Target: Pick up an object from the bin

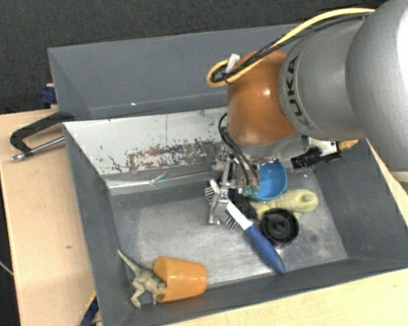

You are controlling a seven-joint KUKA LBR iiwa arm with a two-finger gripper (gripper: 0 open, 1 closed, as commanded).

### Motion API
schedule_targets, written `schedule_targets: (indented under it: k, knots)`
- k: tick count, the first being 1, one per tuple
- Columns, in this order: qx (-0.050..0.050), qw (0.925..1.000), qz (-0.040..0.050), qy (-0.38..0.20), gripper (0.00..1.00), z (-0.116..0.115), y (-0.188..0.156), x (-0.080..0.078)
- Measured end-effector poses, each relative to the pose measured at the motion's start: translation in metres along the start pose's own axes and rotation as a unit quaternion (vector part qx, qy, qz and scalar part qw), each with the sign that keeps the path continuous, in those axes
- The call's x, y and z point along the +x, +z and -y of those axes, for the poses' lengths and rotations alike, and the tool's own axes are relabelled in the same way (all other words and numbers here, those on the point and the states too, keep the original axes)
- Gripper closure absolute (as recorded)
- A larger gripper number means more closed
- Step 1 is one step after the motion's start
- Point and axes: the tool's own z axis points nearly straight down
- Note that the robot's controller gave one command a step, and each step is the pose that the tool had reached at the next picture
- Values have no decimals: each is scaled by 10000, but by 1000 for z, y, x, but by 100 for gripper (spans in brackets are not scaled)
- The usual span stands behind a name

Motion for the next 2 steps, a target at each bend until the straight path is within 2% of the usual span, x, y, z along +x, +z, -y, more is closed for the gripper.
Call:
schedule_targets:
  k: [1, 2]
  knots:
    - [-7, 10000, 2, 3, 100, -1, -1, 0]
    - [-16, 10000, 43, -2, 100, -3, -118, -3]
